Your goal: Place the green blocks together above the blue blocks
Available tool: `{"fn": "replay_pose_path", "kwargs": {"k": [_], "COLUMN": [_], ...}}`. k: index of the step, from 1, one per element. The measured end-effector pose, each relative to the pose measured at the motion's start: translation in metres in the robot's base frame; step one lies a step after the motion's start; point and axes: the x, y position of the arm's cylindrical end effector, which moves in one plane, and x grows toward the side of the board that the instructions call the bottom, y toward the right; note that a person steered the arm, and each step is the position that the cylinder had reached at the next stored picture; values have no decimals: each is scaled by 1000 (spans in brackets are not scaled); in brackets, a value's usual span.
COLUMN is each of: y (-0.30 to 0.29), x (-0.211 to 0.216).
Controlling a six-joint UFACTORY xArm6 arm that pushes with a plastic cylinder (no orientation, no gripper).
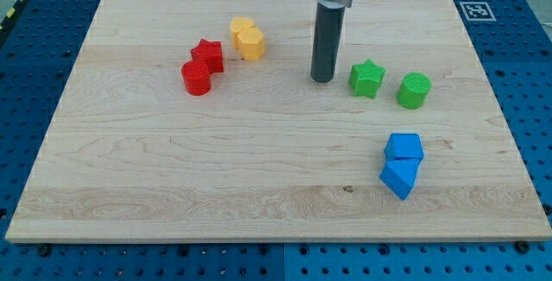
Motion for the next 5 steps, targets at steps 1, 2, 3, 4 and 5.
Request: {"fn": "replay_pose_path", "kwargs": {"k": [1,2,3,4,5], "y": [13,30,52,55,13], "x": [6,20,28,31,19]}}
